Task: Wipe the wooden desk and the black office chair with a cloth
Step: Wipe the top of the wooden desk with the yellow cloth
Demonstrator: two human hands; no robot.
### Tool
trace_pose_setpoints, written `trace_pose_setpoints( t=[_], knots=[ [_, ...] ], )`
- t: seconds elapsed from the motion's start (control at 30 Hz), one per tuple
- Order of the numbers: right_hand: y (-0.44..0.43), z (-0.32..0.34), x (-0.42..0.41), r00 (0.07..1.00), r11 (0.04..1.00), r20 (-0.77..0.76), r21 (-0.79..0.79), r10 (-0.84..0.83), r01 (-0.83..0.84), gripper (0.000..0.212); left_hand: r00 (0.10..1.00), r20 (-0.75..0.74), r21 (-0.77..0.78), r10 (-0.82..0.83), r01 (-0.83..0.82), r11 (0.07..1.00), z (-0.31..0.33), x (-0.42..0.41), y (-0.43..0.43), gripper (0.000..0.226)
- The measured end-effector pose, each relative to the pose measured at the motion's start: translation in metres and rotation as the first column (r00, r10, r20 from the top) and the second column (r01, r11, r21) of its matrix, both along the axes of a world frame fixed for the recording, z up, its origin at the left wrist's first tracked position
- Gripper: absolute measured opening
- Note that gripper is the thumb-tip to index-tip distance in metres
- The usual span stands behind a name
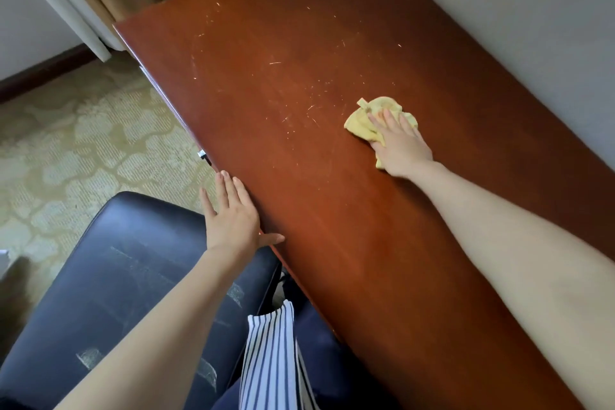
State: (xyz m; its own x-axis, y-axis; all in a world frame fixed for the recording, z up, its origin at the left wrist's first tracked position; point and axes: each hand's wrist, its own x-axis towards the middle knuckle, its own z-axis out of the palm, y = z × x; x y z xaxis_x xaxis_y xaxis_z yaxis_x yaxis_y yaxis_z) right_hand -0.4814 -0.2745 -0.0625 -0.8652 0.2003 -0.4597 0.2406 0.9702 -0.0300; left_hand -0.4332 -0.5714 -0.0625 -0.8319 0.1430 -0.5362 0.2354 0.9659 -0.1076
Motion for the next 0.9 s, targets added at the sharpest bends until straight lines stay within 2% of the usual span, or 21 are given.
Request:
trace_pose_setpoints(
  t=[0.2,0.37,0.57,0.7,0.8,0.9],
  knots=[
    [-0.026,-0.008,-0.04,0.97,0.968,-0.042,-0.084,-0.24,0.236,0.053,1.0,0.0,0.02,0.007,-0.007,1.0,-0.001,-0.002,0.002,0.134],
    [-0.069,-0.02,-0.005,0.99,0.995,-0.139,-0.099,-0.023,0.009,0.052,1.0,0.009,0.068,0.018,-0.019,0.998,0.0,-0.002,-0.001,0.133],
    [-0.114,-0.022,0.065,0.954,0.96,-0.239,-0.169,0.179,-0.223,0.053,1.0,0.02,0.056,0.01,-0.011,0.998,0.005,-0.003,0.001,0.131],
    [-0.132,-0.018,0.118,0.933,0.925,-0.302,-0.261,0.194,-0.277,0.053,0.999,0.034,0.074,0.02,-0.022,0.997,0.007,-0.002,-0.001,0.127],
    [-0.141,-0.015,0.156,0.928,0.91,-0.347,-0.327,0.136,-0.255,0.05,0.998,0.036,0.121,0.043,-0.047,0.992,0.007,-0.001,-0.004,0.122],
    [-0.137,-0.012,0.188,0.923,0.89,-0.351,-0.354,0.158,-0.287,0.05,0.997,0.03,0.162,0.064,-0.069,0.984,0.006,0.002,-0.005,0.127]
  ],
)
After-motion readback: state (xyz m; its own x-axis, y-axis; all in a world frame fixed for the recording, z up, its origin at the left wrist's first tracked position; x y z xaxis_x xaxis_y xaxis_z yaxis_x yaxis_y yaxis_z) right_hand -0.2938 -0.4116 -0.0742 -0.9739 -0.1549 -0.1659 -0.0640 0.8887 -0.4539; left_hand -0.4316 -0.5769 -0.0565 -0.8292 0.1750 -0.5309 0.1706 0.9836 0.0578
